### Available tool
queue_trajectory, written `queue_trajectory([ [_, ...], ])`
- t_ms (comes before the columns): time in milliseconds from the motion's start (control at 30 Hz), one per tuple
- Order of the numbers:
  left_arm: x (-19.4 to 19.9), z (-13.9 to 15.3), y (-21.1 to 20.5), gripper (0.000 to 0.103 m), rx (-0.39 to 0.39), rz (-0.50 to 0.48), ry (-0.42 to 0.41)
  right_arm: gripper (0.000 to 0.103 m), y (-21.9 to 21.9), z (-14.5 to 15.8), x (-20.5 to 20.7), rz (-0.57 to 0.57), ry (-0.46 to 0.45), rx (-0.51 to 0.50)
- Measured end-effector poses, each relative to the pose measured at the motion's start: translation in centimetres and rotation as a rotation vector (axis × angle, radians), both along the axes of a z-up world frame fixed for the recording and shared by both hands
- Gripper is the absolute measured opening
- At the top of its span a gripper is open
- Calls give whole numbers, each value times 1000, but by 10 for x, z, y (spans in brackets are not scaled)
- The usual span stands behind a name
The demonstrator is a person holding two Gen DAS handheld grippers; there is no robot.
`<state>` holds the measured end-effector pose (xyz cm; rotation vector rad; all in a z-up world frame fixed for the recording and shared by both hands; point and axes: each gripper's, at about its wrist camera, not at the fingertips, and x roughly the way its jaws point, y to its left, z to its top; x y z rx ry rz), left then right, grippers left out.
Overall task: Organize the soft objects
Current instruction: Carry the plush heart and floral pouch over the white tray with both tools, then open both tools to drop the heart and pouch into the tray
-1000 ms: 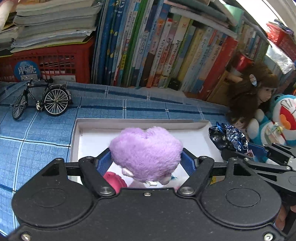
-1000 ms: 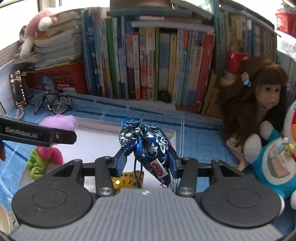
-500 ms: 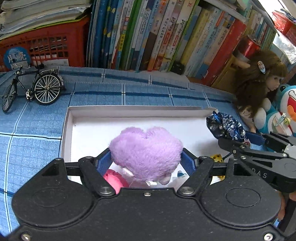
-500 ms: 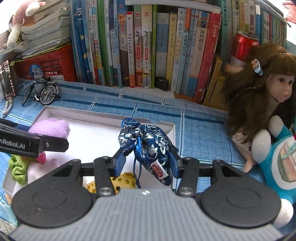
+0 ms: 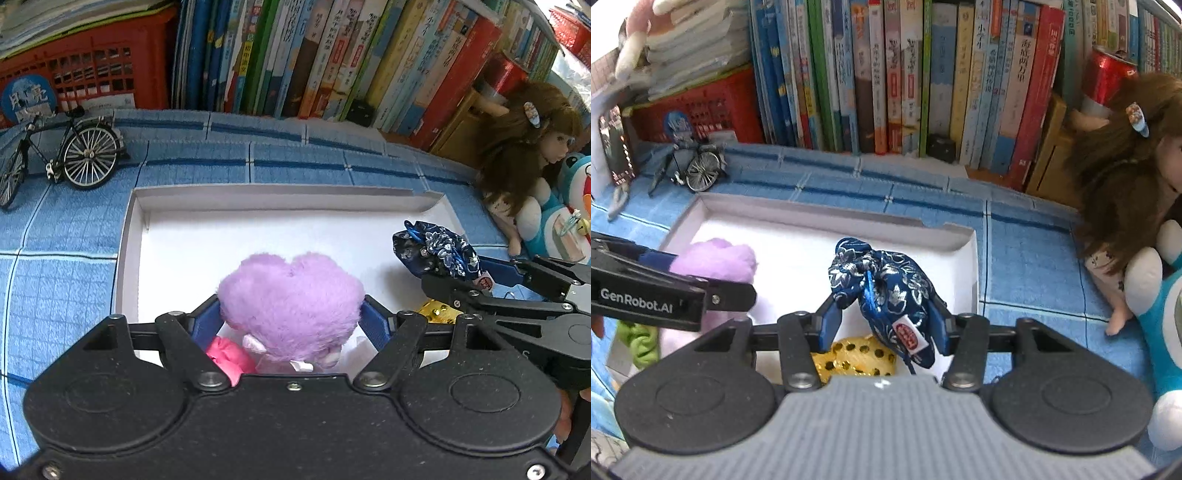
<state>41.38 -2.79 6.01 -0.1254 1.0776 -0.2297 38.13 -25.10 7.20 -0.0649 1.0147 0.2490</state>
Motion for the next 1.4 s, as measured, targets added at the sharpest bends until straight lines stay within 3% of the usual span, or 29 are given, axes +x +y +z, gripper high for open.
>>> queue_trajectory([
  [400, 1, -3, 4, 80, -11, 9, 27, 56, -8, 1, -2, -45, 67, 41],
  [500, 1, -3, 5, 81, -11, 21, 24, 64, -7, 0, -3, -49, 68, 43],
  [700, -2, -1, 7, 83, -11, 34, 27, 71, -8, 2, -6, -63, 64, 54],
  [1400, -61, 60, 26, 83, -52, 49, -73, 82, -6, 78, -67, -42, -85, 92],
])
